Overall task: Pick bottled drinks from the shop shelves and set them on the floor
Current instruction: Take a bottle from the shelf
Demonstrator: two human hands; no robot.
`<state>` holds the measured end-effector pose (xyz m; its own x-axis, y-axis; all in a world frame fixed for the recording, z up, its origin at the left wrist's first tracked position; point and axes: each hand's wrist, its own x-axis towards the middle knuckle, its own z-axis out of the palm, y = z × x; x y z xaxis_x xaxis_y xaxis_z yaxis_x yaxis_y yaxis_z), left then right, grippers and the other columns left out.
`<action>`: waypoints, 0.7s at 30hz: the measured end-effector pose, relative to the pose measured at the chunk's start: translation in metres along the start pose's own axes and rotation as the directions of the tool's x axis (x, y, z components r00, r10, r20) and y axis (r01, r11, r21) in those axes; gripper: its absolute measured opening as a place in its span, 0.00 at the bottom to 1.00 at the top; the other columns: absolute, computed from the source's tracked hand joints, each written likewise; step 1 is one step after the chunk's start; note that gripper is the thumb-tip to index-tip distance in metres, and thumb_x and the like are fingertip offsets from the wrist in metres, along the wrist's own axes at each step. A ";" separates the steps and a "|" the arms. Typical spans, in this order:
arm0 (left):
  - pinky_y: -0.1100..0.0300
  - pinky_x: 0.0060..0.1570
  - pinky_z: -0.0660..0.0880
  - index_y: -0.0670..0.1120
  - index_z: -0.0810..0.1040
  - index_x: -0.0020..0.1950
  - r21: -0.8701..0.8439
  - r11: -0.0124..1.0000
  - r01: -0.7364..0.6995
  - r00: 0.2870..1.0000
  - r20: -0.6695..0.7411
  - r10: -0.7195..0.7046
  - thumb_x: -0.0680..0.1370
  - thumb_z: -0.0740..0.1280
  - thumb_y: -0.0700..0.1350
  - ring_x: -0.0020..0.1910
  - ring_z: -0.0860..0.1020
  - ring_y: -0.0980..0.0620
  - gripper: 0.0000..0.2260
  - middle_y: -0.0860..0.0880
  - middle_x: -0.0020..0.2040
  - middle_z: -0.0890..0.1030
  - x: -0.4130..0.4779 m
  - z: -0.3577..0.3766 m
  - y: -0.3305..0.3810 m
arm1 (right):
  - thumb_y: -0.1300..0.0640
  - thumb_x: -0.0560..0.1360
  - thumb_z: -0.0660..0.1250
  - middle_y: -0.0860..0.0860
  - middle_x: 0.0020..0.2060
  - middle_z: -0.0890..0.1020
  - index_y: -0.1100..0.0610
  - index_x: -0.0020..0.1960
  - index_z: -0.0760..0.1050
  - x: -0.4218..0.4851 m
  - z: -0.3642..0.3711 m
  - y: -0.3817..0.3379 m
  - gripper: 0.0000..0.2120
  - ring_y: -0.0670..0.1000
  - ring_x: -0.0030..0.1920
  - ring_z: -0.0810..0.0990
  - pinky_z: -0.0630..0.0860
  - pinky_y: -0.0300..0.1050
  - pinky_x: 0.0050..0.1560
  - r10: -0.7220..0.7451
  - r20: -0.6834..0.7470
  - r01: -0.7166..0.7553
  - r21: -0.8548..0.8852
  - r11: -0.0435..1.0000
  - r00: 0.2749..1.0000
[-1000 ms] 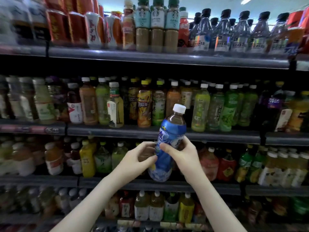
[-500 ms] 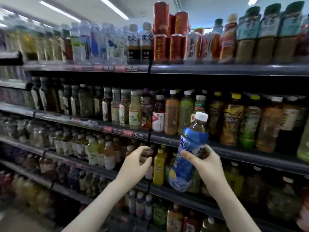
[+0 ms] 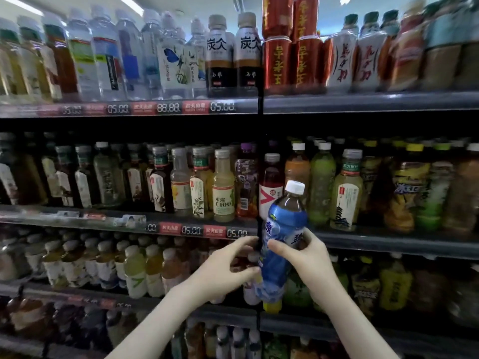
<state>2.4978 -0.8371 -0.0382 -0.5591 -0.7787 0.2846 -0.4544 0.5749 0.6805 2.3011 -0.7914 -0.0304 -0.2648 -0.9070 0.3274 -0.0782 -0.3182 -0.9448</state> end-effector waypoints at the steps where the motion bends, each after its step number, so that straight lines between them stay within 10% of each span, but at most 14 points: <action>1: 0.78 0.55 0.67 0.74 0.58 0.67 -0.040 0.999 0.002 0.998 0.070 0.001 0.69 0.68 0.63 0.59 0.69 0.76 0.30 0.69 0.57 0.74 0.005 0.008 0.005 | 0.44 0.53 0.80 0.42 0.46 0.85 0.47 0.51 0.80 0.001 -0.002 -0.002 0.28 0.42 0.48 0.83 0.77 0.34 0.44 -0.007 0.001 0.007 0.003 1.000 1.000; 6: 0.76 0.47 0.71 0.70 0.63 0.64 -0.254 0.967 -0.005 0.996 0.088 0.028 0.67 0.71 0.62 0.51 0.78 0.70 0.28 0.68 0.52 0.80 0.030 0.053 0.024 | 0.43 0.56 0.82 0.42 0.51 0.84 0.39 0.54 0.77 -0.007 -0.021 -0.011 0.28 0.43 0.52 0.83 0.79 0.36 0.48 -0.079 0.028 0.080 -0.034 0.996 0.996; 10: 0.71 0.50 0.74 0.66 0.64 0.64 -0.235 0.972 -0.007 0.991 0.132 0.039 0.65 0.69 0.64 0.50 0.78 0.70 0.29 0.63 0.53 0.80 0.030 0.087 0.042 | 0.49 0.68 0.77 0.29 0.59 0.75 0.34 0.72 0.55 -0.025 -0.057 0.000 0.43 0.34 0.58 0.76 0.76 0.32 0.52 -0.079 -0.001 0.078 -0.152 0.985 0.997; 21: 0.58 0.42 0.76 0.54 0.63 0.58 -0.014 0.997 0.070 0.988 0.137 -0.067 0.69 0.70 0.60 0.46 0.80 0.53 0.24 0.57 0.45 0.79 -0.003 0.241 0.117 | 0.57 0.73 0.73 0.42 0.65 0.70 0.32 0.67 0.41 -0.108 -0.184 0.032 0.46 0.37 0.58 0.75 0.75 0.31 0.52 0.060 -0.032 -0.066 -0.239 0.969 0.998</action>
<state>2.2791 -0.7075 -0.1224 -0.6170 -0.7739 0.1429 -0.4823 0.5154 0.7083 2.1501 -0.6527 -0.0980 -0.2992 -0.9153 0.2698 -0.2884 -0.1828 -0.9399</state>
